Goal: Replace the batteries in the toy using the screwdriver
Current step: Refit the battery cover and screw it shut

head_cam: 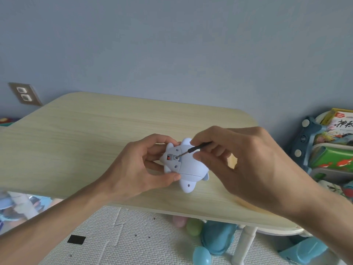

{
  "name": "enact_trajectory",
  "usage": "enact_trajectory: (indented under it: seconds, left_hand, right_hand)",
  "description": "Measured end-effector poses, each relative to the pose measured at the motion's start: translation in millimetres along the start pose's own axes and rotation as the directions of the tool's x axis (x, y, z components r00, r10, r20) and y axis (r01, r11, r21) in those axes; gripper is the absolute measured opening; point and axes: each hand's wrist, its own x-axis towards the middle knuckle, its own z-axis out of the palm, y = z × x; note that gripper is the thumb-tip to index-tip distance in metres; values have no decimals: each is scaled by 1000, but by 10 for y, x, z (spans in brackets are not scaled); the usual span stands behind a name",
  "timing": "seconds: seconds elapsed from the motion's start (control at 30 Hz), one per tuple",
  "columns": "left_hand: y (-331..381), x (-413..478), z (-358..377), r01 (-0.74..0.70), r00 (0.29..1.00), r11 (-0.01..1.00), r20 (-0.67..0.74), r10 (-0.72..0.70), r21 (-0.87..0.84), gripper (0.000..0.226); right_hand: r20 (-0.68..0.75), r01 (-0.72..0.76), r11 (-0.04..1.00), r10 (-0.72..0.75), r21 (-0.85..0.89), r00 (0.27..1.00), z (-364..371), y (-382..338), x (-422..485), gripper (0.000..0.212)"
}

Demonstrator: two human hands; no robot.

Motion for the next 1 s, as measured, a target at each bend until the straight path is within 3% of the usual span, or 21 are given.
enact_trajectory:
  seconds: [0.17, 0.27, 0.33, 0.47, 0.57, 0.67, 0.83, 1.0]
  left_hand:
    - [-10, -5, -9, 5, 1000, 1000, -4, -5, 0, 59]
    - [-14, -13, -9, 5, 1000, 1000, -9, -5, 0, 59]
    - [-13, -13, -6, 2, 1000, 1000, -10, -2, 6, 58]
    - [-7, -6, -4, -2, 1000, 1000, -4, 2, 12, 58]
    - [-8, 0, -6, -5, 1000, 1000, -2, 5, 11, 59]
    - [-11, 0, -12, -4, 1000, 1000, 3, 4, 10, 58]
    - [-27, 1, -23, 2, 1000, 1000, -8, -2, 4, 58]
    - [-53, -9, -16, 11, 1000, 1000, -11, -11, -3, 60]
  right_hand:
    - [59, 71, 984, -63, -162, 996, -13, -5, -13, 17]
    - [46, 89, 967, -81, -237, 996, 44, -40, 15, 40]
    - [21, 61, 968, -58, -245, 998, 81, -58, 24, 42]
    - [6, -86, 994, 87, -68, 996, 117, -65, 33, 19]
    - [-13, -78, 996, 78, 39, 997, 86, -68, 46, 13]
    - [58, -93, 987, 86, 129, 995, 52, -56, -2, 8]
    - [71, -6, 993, 15, -121, 997, 40, -12, -18, 23]
    - [43, 31, 954, -19, -299, 999, 94, 21, 44, 52]
